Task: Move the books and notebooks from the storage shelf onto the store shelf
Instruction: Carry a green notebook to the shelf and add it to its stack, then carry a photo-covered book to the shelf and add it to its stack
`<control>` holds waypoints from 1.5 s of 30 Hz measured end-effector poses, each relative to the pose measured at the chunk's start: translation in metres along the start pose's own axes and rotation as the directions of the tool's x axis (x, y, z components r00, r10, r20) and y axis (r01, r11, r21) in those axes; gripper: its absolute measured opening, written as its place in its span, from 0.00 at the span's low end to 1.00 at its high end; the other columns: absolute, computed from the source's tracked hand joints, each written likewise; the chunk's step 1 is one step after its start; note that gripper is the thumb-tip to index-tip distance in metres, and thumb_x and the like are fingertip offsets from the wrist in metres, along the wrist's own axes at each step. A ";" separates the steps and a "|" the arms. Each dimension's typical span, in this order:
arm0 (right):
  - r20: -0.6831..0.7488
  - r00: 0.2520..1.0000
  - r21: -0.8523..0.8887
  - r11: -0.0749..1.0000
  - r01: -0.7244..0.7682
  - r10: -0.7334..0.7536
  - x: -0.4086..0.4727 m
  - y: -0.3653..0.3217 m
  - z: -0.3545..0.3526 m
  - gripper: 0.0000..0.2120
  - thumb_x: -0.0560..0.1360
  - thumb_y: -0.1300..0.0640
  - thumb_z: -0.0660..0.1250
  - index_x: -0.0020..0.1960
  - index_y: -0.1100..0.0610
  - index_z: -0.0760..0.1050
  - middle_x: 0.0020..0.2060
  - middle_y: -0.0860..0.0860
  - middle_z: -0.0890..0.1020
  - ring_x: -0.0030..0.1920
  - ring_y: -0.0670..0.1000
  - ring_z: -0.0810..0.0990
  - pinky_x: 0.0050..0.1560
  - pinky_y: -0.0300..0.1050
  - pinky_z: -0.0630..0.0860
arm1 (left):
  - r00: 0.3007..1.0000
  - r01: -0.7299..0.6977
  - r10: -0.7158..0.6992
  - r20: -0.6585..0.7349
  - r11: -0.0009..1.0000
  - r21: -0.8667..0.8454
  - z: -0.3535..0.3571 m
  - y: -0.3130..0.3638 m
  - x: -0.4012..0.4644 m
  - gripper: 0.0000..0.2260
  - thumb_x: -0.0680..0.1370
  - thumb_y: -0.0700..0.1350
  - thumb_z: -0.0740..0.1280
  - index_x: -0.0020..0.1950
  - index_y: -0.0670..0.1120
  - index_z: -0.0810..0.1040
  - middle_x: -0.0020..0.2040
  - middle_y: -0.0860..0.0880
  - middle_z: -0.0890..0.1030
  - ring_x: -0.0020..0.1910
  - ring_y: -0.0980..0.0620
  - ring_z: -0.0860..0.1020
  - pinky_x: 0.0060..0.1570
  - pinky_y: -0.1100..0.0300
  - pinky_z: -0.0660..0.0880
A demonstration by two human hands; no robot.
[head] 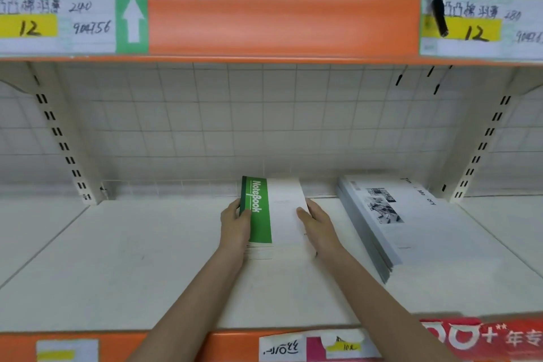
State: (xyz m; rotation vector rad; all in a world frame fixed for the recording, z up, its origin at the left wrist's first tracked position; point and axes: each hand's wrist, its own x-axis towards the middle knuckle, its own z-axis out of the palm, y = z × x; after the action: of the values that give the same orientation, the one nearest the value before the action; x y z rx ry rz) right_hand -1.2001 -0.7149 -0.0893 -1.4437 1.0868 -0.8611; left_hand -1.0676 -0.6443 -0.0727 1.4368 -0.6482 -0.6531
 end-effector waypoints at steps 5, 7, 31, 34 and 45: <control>0.017 1.000 -0.060 0.998 0.013 -0.012 0.000 0.002 0.001 0.21 0.80 0.57 0.58 0.73 0.55 0.65 0.68 0.49 0.72 0.68 0.51 0.70 0.70 0.48 0.65 | 0.999 -0.043 0.041 0.019 0.996 0.084 0.000 -0.009 0.000 0.18 0.79 0.31 0.53 0.43 0.51 0.74 0.41 0.52 0.78 0.38 0.57 0.76 0.29 0.75 0.71; 0.030 0.999 -0.115 0.993 0.016 -0.012 -0.001 0.003 0.002 0.24 0.81 0.56 0.57 0.76 0.56 0.59 0.73 0.50 0.66 0.72 0.51 0.65 0.72 0.45 0.60 | 0.998 -0.059 0.057 0.022 0.991 0.118 0.001 -0.011 0.001 0.18 0.79 0.31 0.53 0.43 0.52 0.74 0.42 0.52 0.78 0.38 0.57 0.76 0.30 0.75 0.71; 0.255 0.929 -0.614 0.697 0.371 -0.269 -0.029 -0.025 0.002 0.27 0.82 0.53 0.53 0.77 0.61 0.50 0.77 0.54 0.55 0.76 0.51 0.53 0.74 0.44 0.53 | 0.967 -0.255 0.202 0.158 0.686 0.682 -0.045 0.004 -0.013 0.19 0.81 0.45 0.59 0.72 0.41 0.66 0.69 0.44 0.71 0.68 0.47 0.69 0.66 0.58 0.63; 0.345 0.888 -0.688 0.562 0.460 -0.304 -0.037 -0.034 0.013 0.25 0.82 0.52 0.53 0.76 0.59 0.55 0.75 0.54 0.57 0.75 0.53 0.56 0.73 0.49 0.54 | 0.955 -0.288 0.212 0.206 0.519 0.804 -0.062 0.005 -0.018 0.21 0.81 0.47 0.59 0.73 0.42 0.64 0.70 0.44 0.69 0.69 0.47 0.67 0.69 0.57 0.62; 0.550 0.785 -0.660 0.428 0.617 -0.285 -0.054 -0.057 0.088 0.27 0.81 0.46 0.54 0.77 0.56 0.54 0.77 0.54 0.54 0.75 0.56 0.57 0.74 0.51 0.54 | 0.979 -0.160 0.165 0.116 0.285 0.945 -0.149 0.020 -0.029 0.25 0.80 0.54 0.58 0.73 0.45 0.62 0.71 0.46 0.68 0.68 0.47 0.69 0.67 0.53 0.64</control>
State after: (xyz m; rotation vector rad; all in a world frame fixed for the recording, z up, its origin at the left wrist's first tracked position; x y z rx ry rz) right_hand -1.1261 -0.6357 -0.0439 -2.7002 0.8057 -0.3631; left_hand -0.9767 -0.5225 -0.0578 2.4473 -1.3037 0.0158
